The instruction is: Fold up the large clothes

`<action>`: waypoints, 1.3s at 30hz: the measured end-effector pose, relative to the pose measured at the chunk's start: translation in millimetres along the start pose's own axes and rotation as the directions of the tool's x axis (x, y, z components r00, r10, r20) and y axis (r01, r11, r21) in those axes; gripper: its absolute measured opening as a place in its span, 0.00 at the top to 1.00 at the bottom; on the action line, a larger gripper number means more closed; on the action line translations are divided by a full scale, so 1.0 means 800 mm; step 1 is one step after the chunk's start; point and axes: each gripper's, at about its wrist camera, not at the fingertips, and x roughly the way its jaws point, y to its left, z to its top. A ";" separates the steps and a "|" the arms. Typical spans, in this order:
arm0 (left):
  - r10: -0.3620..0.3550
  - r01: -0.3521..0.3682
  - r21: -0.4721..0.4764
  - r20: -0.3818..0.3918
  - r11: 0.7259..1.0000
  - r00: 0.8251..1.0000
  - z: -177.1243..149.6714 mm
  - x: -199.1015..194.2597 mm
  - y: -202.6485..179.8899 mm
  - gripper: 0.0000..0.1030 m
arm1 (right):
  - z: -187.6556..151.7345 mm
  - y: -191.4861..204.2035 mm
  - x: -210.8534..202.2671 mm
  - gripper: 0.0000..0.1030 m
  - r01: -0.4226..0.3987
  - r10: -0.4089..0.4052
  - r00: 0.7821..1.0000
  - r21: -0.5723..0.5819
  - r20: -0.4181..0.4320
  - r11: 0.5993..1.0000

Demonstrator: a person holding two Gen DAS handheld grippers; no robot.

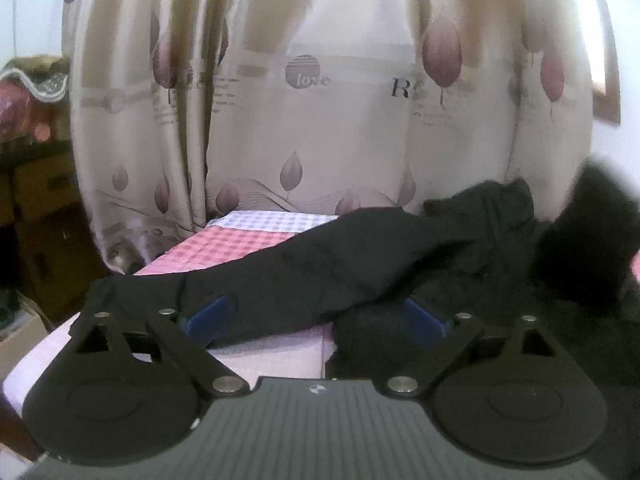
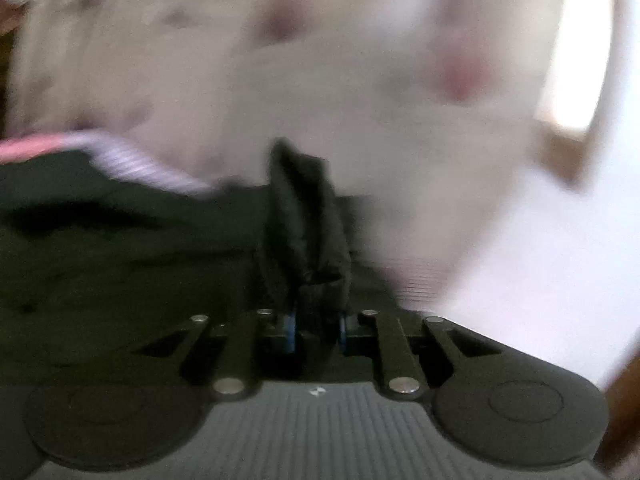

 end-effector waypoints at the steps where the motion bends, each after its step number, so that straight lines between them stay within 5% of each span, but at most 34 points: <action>1: 0.004 -0.004 0.007 -0.001 1.000 1.000 -0.003 0.000 -0.002 0.07 | -0.003 -0.044 -0.010 0.83 0.058 -0.058 0.998 0.040 0.008 0.998; 6: 0.035 -0.036 -0.015 -0.052 0.999 0.998 -0.005 0.012 0.006 0.05 | -0.048 -0.231 -0.054 0.84 0.305 -0.299 0.952 0.174 -0.062 0.936; 9: 0.056 -0.058 -0.020 -0.085 0.998 0.995 -0.005 0.017 0.007 0.05 | -0.089 -0.307 -0.075 0.84 0.396 -0.373 0.918 0.227 -0.135 0.890; 18: 0.066 -0.062 0.031 -0.121 0.998 0.990 -0.013 0.021 -0.021 0.04 | -0.242 -0.399 -0.046 0.83 0.514 -0.405 0.839 0.283 -0.364 0.810; 20: 0.048 -0.045 0.028 -0.134 0.999 0.990 -0.014 0.024 -0.022 0.04 | -0.271 -0.402 -0.037 0.80 0.462 -0.308 0.863 0.379 -0.400 0.802; 22: 0.034 -0.032 0.016 -0.148 0.999 0.988 -0.014 0.027 -0.017 0.01 | -0.295 -0.407 -0.048 0.56 0.454 -0.273 0.874 0.473 -0.403 0.755; 23: 0.018 -0.019 -0.002 -0.159 1.000 0.987 -0.014 0.029 -0.012 0.01 | -0.300 -0.407 -0.056 0.27 0.457 -0.275 0.877 0.505 -0.395 0.732; 25: -0.013 0.004 -0.046 -0.192 0.999 0.981 -0.016 0.033 0.000 0.00 | -0.303 -0.392 -0.094 0.08 0.412 -0.272 0.909 0.597 -0.315 0.689; 27: -0.027 0.012 -0.072 -0.214 0.997 0.976 -0.019 0.034 0.007 0.00 | -0.294 -0.371 -0.137 0.04 0.291 -0.214 0.957 0.679 -0.197 0.675; 29: -0.045 0.025 -0.085 -0.239 0.996 0.970 -0.024 0.035 0.008 0.00 | -0.287 -0.337 -0.170 0.01 0.115 -0.051 0.993 0.738 -0.108 0.665; 32: -0.109 0.086 -0.092 -0.278 0.992 0.954 -0.034 0.037 0.000 0.01 | -0.283 -0.279 -0.190 0.00 -0.079 0.152 0.988 0.764 -0.025 0.640; 35: -0.142 0.138 -0.033 -0.323 0.990 0.936 -0.044 0.040 -0.021 0.17 | -0.286 -0.228 -0.163 0.01 -0.135 0.294 0.953 0.765 -0.073 0.629; 37: -0.174 0.190 0.011 -0.350 0.982 0.920 -0.049 0.040 -0.036 0.44 | -0.290 -0.200 -0.145 0.36 -0.176 0.373 0.924 0.771 -0.085 0.612; 38: -0.166 0.191 0.039 -0.351 0.981 0.922 -0.050 0.039 -0.042 0.50 | -0.286 -0.188 -0.143 0.78 -0.179 0.391 0.915 0.766 -0.100 0.617; 39: -0.160 0.191 0.055 -0.345 0.980 0.925 -0.051 0.037 -0.045 0.66 | -0.284 -0.175 -0.138 0.80 -0.182 0.410 0.904 0.759 -0.122 0.625</action>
